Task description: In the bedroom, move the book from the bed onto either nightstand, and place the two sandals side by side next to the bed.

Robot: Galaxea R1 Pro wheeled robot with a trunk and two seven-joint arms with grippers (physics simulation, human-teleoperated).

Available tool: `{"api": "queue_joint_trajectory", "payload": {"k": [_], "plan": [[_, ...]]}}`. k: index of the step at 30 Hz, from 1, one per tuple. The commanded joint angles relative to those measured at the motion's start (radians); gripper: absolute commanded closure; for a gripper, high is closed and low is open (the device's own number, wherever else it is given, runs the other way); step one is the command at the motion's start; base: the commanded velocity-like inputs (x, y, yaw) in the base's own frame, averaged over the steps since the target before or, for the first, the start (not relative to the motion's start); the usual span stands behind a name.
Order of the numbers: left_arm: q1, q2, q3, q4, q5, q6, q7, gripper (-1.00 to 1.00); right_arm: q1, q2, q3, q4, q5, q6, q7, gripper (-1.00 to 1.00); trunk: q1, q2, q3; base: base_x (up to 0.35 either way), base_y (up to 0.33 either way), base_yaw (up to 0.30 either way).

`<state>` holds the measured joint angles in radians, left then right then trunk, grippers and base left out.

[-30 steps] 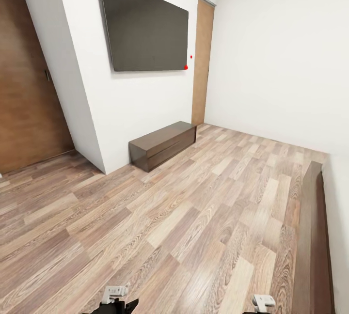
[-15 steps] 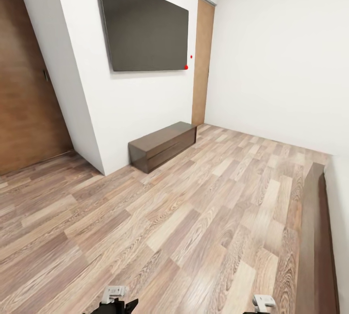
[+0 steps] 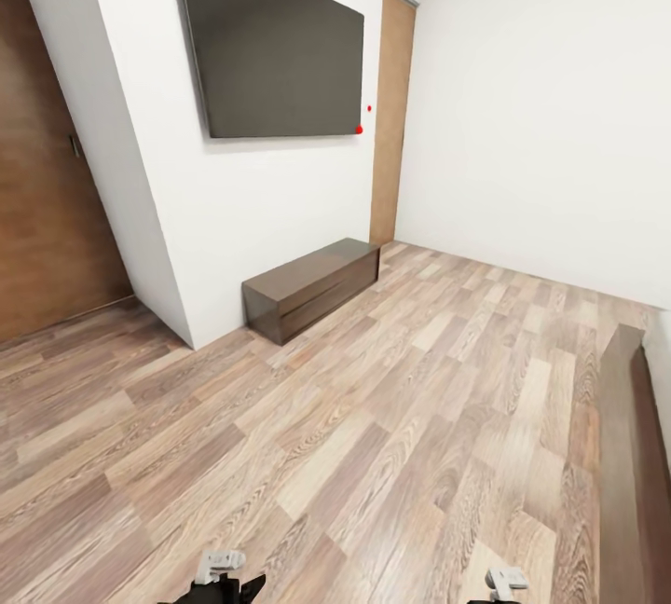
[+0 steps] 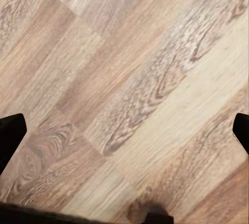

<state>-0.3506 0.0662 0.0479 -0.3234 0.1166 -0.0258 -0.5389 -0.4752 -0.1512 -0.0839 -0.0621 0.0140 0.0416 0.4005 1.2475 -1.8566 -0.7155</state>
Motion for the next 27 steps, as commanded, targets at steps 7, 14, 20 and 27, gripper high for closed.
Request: {"api": "queue_joint_trajectory", "payload": {"k": [7,14,20,27], "plan": [[-0.001,0.000,0.004,0.001,0.003,0.000,-0.006,-1.00,0.000,0.000,-0.008,-0.001,0.002,0.004,0.006,-1.00,0.000,0.000,-0.001,0.197,0.000,0.000],[-0.001,0.000,0.004,0.001,0.002,0.001,-0.006,-1.00,0.000,-0.009,-0.009,-0.002,0.000,0.010,0.047,-1.00,0.000,0.000,-0.001,0.137,0.000,0.000],[-0.001,0.000,0.004,0.001,0.002,0.001,-0.006,-1.00,0.000,-0.016,-0.014,-0.004,0.002,0.019,0.372,-1.00,0.000,0.000,-0.001,0.125,0.000,0.000],[-0.001,-0.002,0.003,0.001,0.002,0.001,-0.006,-1.00,0.000,-0.012,-0.011,-0.001,0.004,0.011,0.429,-1.00,0.000,0.000,-0.001,0.124,0.000,0.000]]}}
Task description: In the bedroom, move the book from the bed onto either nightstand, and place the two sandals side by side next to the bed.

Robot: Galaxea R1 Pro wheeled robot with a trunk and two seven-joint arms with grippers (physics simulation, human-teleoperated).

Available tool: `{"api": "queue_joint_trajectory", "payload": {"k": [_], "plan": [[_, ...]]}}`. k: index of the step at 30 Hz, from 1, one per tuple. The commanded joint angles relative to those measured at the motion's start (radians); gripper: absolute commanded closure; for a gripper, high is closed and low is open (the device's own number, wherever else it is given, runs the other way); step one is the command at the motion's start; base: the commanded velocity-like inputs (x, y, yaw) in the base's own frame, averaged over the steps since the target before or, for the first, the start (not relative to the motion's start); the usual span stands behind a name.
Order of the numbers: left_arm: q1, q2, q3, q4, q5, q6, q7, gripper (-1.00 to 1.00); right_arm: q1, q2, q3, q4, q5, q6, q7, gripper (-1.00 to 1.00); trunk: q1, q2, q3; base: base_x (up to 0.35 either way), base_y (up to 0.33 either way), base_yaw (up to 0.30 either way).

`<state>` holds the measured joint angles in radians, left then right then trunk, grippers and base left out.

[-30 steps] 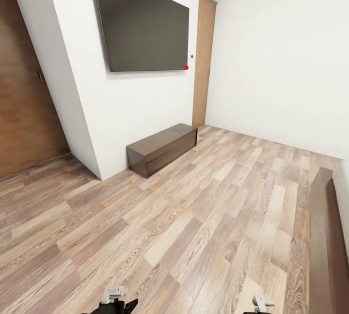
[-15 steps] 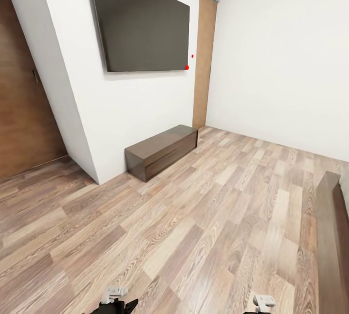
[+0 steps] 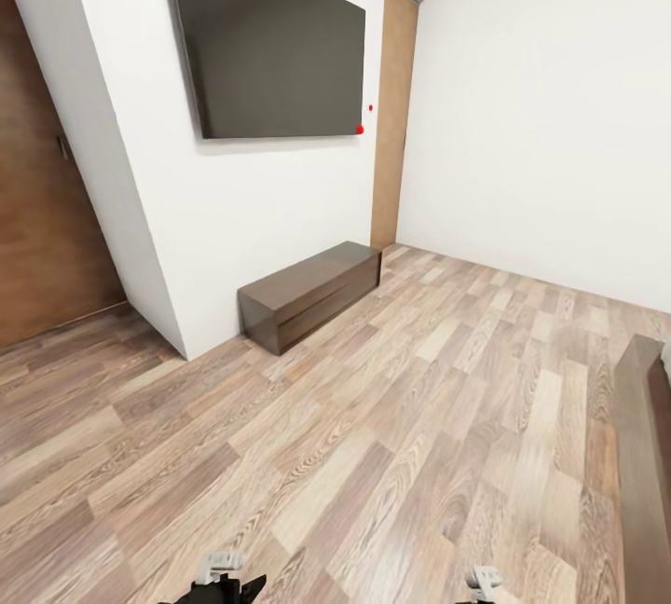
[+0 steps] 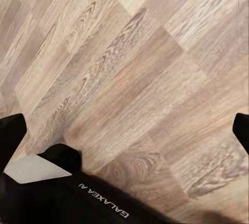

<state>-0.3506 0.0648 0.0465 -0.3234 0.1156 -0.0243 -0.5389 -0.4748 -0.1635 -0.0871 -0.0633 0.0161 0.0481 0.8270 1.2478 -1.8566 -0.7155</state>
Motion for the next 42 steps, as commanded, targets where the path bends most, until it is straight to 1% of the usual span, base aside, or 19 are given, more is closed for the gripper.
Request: {"api": "queue_joint_trajectory", "payload": {"k": [1,3,5,6,8,11,16,31,42], "plan": [[-0.001,0.000,0.004,0.001,0.002,0.000,-0.006,-1.00,0.000,0.002,-0.006,0.000,0.002,0.004,-0.023,-1.00,0.000,0.000,-0.001,0.123,0.000,0.000],[-0.001,0.000,0.004,0.001,0.002,0.000,-0.006,-1.00,-0.001,0.008,-0.003,0.001,0.003,0.001,-0.125,-1.00,0.000,0.000,-0.001,0.124,0.000,0.000],[-0.001,0.000,0.004,0.001,0.001,0.000,-0.006,-1.00,-0.001,0.010,-0.001,0.002,0.005,-0.001,-0.253,-1.00,0.000,0.000,-0.001,0.124,0.000,0.000],[-0.001,0.000,0.004,0.001,0.002,0.000,-0.006,-1.00,-0.001,0.011,-0.001,0.002,0.005,-0.001,-0.280,-1.00,0.000,0.000,-0.001,0.124,0.000,0.000],[-0.001,0.000,0.004,0.001,0.003,0.000,-0.006,-1.00,-0.001,0.011,-0.001,0.002,0.002,-0.002,-0.309,-1.00,0.000,0.000,-0.001,0.129,0.000,0.000],[-0.001,0.001,0.005,0.001,0.004,0.000,-0.010,-1.00,-0.001,0.012,-0.002,0.003,0.000,-0.002,-0.323,-1.00,0.000,0.000,-0.001,0.138,0.000,0.000],[-0.001,0.001,0.006,0.000,0.004,0.001,-0.009,-1.00,-0.001,0.012,-0.002,0.003,-0.002,-0.002,-0.328,-1.00,0.000,0.000,-0.001,0.205,0.000,0.000],[-0.001,0.001,0.007,0.001,0.004,-0.001,-0.007,-1.00,-0.001,0.012,-0.002,0.002,-0.002,-0.002,-0.328,-1.00,0.000,0.000,-0.001,0.302,0.000,0.000],[-0.001,0.000,0.006,0.001,0.004,0.001,-0.004,-1.00,-0.001,0.012,-0.002,0.002,-0.002,-0.002,-0.327,-1.00,0.000,0.000,-0.001,0.045,0.000,0.000]]}}
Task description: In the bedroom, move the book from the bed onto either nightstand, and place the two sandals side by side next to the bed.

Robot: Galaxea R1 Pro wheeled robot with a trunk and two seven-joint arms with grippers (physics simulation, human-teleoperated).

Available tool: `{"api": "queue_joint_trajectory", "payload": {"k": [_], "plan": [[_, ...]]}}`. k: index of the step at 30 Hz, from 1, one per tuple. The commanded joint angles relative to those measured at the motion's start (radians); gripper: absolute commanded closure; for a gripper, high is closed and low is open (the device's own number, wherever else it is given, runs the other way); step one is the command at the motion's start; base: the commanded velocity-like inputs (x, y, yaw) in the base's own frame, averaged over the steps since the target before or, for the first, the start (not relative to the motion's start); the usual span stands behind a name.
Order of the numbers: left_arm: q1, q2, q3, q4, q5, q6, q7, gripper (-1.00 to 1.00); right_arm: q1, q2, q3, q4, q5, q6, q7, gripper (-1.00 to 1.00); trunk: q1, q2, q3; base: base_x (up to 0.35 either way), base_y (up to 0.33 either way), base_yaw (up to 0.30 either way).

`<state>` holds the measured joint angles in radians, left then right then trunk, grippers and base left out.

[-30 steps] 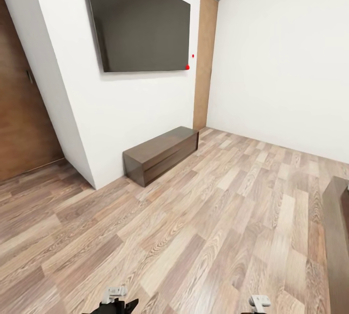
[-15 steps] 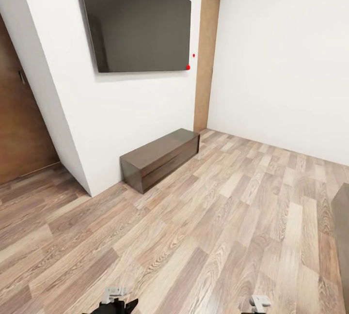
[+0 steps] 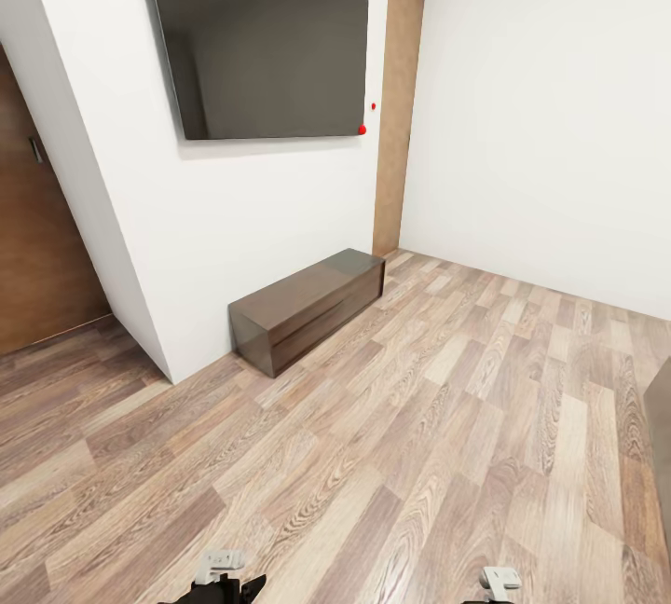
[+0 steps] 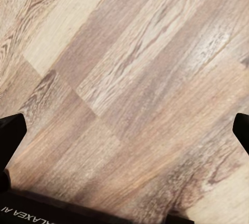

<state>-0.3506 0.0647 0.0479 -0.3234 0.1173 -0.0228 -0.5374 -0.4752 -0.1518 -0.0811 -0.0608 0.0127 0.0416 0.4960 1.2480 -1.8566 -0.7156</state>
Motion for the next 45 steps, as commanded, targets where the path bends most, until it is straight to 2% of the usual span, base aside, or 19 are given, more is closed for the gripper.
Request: {"api": "queue_joint_trajectory", "payload": {"k": [1,9,37,45], "plan": [[-0.001,0.000,0.004,0.001,0.003,0.000,-0.006,-1.00,0.000,0.000,-0.008,-0.001,0.001,0.004,0.004,-1.00,0.000,0.000,-0.001,0.000,0.000,0.000],[-0.001,0.001,0.006,-0.001,0.002,0.000,-0.007,-1.00,0.000,0.000,-0.008,0.001,0.001,0.004,0.003,-1.00,0.000,0.000,-0.003,0.000,0.000,0.000],[-0.001,-0.006,0.005,-0.006,0.002,-0.002,-0.007,-1.00,0.000,0.000,-0.008,0.001,0.001,0.004,0.003,-1.00,0.000,0.000,-0.046,0.000,0.000,0.000],[-0.001,-0.006,0.004,-0.006,0.002,-0.002,-0.007,-1.00,0.000,0.000,-0.008,0.000,0.000,0.004,0.003,-1.00,0.000,0.000,-0.049,0.000,0.000,0.000]]}}
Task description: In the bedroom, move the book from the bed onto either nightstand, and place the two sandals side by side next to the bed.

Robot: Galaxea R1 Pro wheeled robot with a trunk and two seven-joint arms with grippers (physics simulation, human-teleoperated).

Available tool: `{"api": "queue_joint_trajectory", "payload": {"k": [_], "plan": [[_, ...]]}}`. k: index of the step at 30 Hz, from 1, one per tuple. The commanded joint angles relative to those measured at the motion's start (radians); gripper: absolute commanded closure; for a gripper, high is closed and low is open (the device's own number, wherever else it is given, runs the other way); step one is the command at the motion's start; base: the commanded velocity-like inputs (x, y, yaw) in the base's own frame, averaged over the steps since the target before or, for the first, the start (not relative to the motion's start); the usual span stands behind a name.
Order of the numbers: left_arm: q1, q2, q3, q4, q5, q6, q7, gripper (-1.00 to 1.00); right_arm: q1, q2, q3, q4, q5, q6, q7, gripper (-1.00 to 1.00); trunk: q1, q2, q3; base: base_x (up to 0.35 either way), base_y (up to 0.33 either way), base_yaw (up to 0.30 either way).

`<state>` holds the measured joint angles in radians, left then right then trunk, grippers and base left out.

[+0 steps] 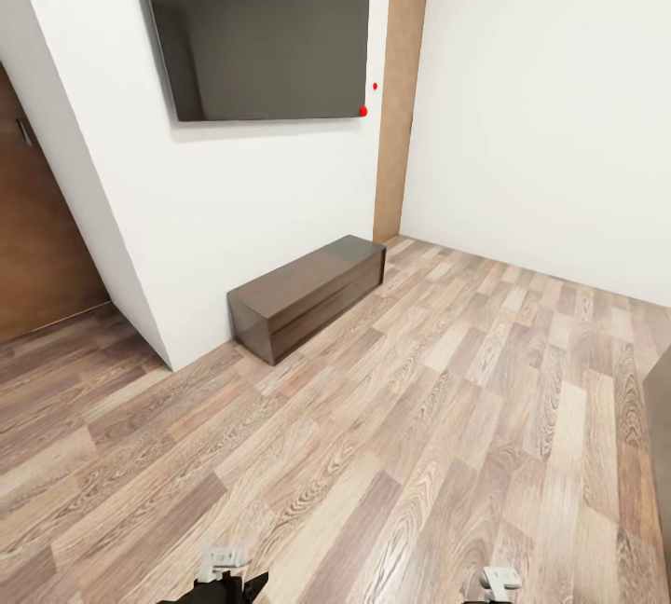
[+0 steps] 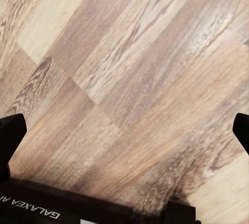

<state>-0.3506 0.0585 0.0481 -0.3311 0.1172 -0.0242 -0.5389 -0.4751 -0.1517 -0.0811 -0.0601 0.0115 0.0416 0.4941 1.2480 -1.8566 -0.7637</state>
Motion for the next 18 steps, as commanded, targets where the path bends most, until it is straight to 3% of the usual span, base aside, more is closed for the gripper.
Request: {"api": "queue_joint_trajectory", "payload": {"k": [1,10,18], "plan": [[-0.001,0.000,0.004,0.001,0.002,0.000,-0.006,-1.00,0.000,0.000,-0.008,-0.001,0.001,0.004,0.004,-1.00,0.000,0.000,-0.001,0.000,0.000,0.000],[-0.001,-0.008,0.004,0.006,0.003,-0.001,-0.005,-1.00,0.000,0.000,-0.008,-0.001,0.001,0.004,0.004,-1.00,0.000,0.000,-0.001,0.013,0.000,0.000],[-0.001,-0.012,0.004,0.007,0.002,0.000,-0.004,-1.00,0.000,0.000,-0.008,-0.001,0.002,0.004,0.004,-1.00,0.000,0.000,-0.001,0.284,0.000,0.000]]}}
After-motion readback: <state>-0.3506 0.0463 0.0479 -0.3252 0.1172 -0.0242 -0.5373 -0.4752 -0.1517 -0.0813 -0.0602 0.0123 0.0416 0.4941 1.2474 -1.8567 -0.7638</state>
